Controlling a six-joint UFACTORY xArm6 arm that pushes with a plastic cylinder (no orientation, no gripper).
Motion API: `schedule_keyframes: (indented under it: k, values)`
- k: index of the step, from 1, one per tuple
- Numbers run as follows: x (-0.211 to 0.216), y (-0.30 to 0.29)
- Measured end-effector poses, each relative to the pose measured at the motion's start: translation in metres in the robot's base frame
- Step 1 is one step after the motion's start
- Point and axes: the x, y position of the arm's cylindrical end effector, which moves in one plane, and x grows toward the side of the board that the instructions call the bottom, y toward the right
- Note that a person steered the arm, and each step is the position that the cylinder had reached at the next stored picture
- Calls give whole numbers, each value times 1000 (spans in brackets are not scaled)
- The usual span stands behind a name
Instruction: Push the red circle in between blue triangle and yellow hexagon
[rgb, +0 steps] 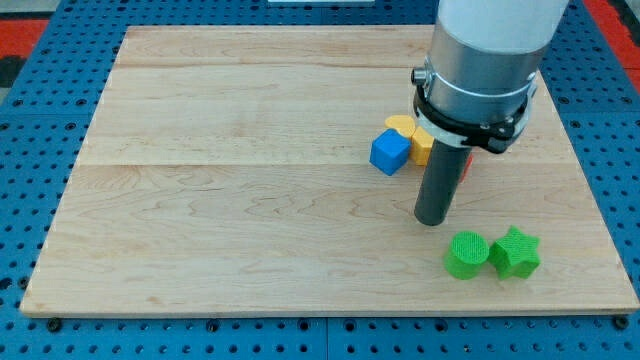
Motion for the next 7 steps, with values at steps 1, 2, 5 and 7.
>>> schedule_keyframes:
  k: [1, 2, 5, 7]
  values:
    - [1, -1]
    - [-1, -1]
    - [-44, 49]
    - [-88, 52]
